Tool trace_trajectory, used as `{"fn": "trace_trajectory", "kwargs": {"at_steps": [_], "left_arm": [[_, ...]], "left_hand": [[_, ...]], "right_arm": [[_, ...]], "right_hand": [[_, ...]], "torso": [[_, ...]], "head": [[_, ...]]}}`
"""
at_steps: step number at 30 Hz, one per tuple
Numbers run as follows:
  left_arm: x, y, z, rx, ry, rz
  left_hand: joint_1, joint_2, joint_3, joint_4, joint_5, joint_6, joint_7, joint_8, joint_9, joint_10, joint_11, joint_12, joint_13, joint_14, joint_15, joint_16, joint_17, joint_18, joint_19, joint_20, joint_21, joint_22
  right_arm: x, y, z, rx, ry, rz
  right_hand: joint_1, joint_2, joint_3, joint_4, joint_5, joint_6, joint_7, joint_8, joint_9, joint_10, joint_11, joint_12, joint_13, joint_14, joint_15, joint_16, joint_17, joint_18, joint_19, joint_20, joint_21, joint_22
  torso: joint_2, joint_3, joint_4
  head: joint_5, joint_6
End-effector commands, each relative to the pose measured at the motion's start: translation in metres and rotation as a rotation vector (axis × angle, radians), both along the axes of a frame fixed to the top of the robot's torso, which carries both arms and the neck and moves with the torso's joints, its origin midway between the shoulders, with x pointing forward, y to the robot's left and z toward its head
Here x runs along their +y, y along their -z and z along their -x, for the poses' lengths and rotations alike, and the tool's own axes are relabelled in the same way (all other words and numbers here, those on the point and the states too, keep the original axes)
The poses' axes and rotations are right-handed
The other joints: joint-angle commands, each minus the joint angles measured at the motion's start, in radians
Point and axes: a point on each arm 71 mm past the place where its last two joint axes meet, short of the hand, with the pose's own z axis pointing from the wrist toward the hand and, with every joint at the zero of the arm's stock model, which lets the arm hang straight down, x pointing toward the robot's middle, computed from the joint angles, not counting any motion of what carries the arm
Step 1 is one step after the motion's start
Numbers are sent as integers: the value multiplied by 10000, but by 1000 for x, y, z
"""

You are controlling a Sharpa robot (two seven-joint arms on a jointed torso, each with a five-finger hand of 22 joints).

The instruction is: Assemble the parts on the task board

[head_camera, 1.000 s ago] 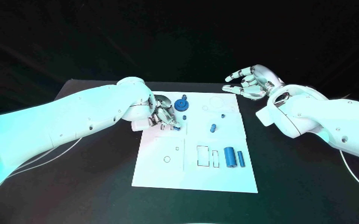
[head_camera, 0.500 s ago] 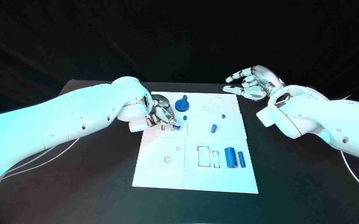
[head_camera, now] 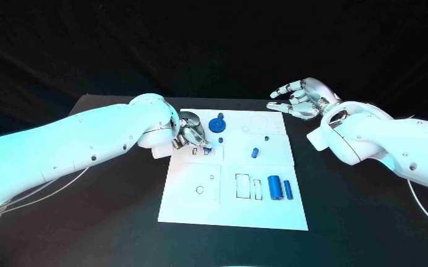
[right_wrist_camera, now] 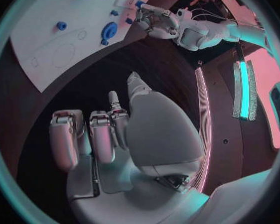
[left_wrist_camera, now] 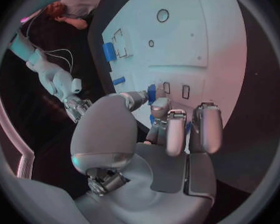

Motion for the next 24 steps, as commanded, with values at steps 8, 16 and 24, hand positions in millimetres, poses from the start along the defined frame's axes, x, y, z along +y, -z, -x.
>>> {"fn": "trace_trajectory", "kwargs": {"at_steps": [8,16,24], "left_arm": [[-2,-2,0,-1228,1,-448],[-2,5,2,-1121,93,-673],[-1,11,2,-1023,97,-838]], "left_hand": [[-201,-13,1794,-1683,31,76,-81,80,39,130,-10,94,54,999,-83,103,2481,-183,154,-29,84,536],[-261,-31,1851,-1719,34,103,-93,87,47,182,-22,118,86,1004,-95,110,2492,-183,159,-37,85,539],[-373,-49,1909,-1743,34,143,-111,99,60,240,-37,138,110,1012,-108,122,2512,-186,172,-49,90,552]], "right_arm": [[1,0,0,-51,-169,25],[1,0,0,-52,-173,26],[0,0,0,-52,-167,29]], "right_hand": [[-44,73,-14,-27,-50,-78,-6,62,10,76,-46,30,1566,915,-84,-68,2029,41,685,-49,4,2111],[-44,73,-14,-27,-50,-78,-6,62,10,76,-46,30,1566,915,-84,-68,2029,41,685,-49,4,2111],[-44,73,-14,-27,-50,-78,-6,62,10,76,-46,30,1566,915,-84,-68,2029,41,685,-49,4,2111]], "torso": [[0,-3,-21],[22,-5,-24],[15,-8,-14]], "head": [[48,2],[43,0],[30,-61]]}}
